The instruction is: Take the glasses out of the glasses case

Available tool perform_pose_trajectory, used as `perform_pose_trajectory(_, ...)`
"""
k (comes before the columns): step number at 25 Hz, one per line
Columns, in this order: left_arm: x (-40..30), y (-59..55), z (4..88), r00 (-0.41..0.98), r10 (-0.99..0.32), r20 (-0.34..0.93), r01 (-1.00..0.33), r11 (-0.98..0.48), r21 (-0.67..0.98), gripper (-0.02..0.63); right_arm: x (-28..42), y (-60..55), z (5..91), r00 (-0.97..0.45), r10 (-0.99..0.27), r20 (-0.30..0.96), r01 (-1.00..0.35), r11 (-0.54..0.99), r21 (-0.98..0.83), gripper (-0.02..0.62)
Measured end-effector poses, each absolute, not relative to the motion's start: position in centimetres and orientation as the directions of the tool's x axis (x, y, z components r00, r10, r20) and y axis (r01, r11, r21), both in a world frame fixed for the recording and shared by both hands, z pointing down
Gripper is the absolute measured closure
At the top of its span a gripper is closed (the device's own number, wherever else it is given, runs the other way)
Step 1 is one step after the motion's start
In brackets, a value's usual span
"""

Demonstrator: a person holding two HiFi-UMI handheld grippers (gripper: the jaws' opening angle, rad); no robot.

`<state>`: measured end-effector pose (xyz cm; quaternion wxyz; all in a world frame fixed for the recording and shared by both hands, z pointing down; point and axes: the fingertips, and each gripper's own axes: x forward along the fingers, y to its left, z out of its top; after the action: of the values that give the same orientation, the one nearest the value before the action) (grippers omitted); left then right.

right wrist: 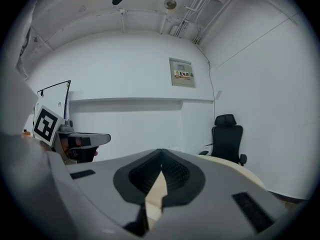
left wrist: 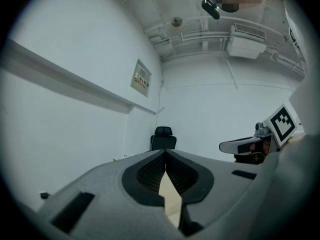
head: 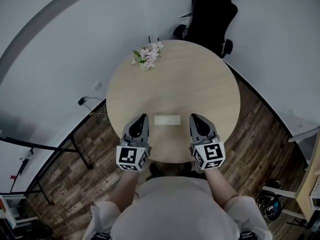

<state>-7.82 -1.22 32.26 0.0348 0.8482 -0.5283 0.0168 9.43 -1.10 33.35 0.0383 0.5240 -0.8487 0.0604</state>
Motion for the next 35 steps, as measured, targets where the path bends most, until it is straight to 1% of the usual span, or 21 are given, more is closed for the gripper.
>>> perform_pose_trajectory(12, -7.6, -0.5, 38.0, 0.438, -0.881, 0.181, -0.899, -0.433, 0.068, 0.600, 9.4, -0.3, 38.8, -0.453, -0.860, 0.237, -0.891, 0.443, -0.095, 0.583)
perform_pose_trajectory(18, -7.3, -0.3, 39.3, 0.442, -0.871, 0.215, -0.896, -0.438, 0.069, 0.600, 9.5, -0.1, 39.8, -0.455, -0.853, 0.256, -0.890, 0.443, -0.107, 0.583)
perform_pose_trajectory(21, -7.3, -0.3, 39.7, 0.442, -0.867, 0.230, -0.894, -0.446, 0.038, 0.600, 9.5, 0.0, 40.0, -0.454, -0.852, 0.260, -0.891, 0.441, -0.110, 0.583)
perform_pose_trajectory(25, -6.8, -0.3, 40.8, 0.459, -0.842, 0.282, -0.868, -0.493, -0.060, 0.600, 9.6, 0.2, 40.4, -0.455, -0.849, 0.268, -0.890, 0.440, -0.117, 0.583)
perform_pose_trajectory(29, -6.0, -0.3, 41.9, 0.464, -0.807, 0.366, -0.798, -0.560, -0.223, 0.600, 9.4, 0.3, 40.8, -0.460, -0.843, 0.278, -0.888, 0.444, -0.121, 0.583)
perform_pose_trajectory(32, -5.4, -0.1, 42.7, 0.451, -0.788, 0.420, -0.711, -0.601, -0.365, 0.600, 9.5, 0.3, 41.0, -0.461, -0.841, 0.284, -0.887, 0.445, -0.122, 0.583)
perform_pose_trajectory(35, -4.7, -0.1, 43.6, 0.438, -0.770, 0.464, -0.587, -0.636, -0.501, 0.600, 9.5, 0.1, 41.2, -0.462, -0.839, 0.290, -0.887, 0.445, -0.124, 0.583)
